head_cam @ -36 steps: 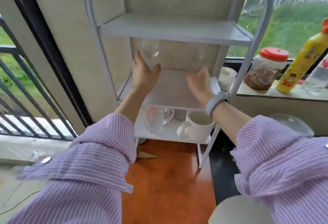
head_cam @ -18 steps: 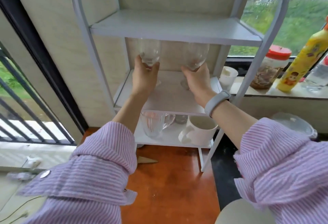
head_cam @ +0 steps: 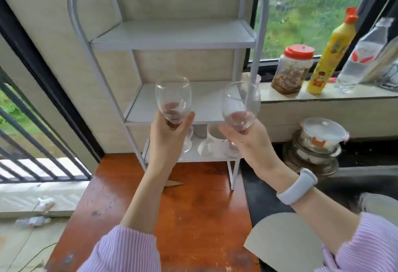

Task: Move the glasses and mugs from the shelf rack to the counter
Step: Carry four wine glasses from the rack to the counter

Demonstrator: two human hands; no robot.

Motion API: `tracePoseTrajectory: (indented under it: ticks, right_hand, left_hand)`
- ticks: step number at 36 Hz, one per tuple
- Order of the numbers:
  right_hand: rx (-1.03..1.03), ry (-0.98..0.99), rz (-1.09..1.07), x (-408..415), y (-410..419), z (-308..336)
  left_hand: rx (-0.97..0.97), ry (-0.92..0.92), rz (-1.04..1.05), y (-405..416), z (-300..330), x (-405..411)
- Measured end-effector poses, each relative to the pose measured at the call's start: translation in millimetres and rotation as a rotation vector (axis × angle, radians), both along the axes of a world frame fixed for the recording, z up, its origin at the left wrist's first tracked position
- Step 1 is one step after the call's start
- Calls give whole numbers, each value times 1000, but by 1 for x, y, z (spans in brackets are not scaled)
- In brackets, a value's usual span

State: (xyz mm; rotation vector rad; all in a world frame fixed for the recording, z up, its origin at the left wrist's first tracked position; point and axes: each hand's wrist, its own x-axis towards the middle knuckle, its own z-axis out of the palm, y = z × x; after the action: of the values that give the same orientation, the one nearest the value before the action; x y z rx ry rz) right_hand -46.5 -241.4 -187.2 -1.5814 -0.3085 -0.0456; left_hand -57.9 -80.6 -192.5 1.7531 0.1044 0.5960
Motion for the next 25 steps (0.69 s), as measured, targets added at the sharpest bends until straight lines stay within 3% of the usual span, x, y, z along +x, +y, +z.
tracePoseTrajectory:
  ticks: [9, 18, 25]
  right_hand:
    - [-108, 51, -274, -71, -147, -37]
    - [-126, 232, -701, -193, -377, -64]
    - [-122, 222, -993, -318, -526, -52]
  left_hand:
    - [129, 130, -313, -144, -40, -41]
    - [207, 158, -685, -384, -51, -103]
    - [233, 130, -1048, -578, -43, -177]
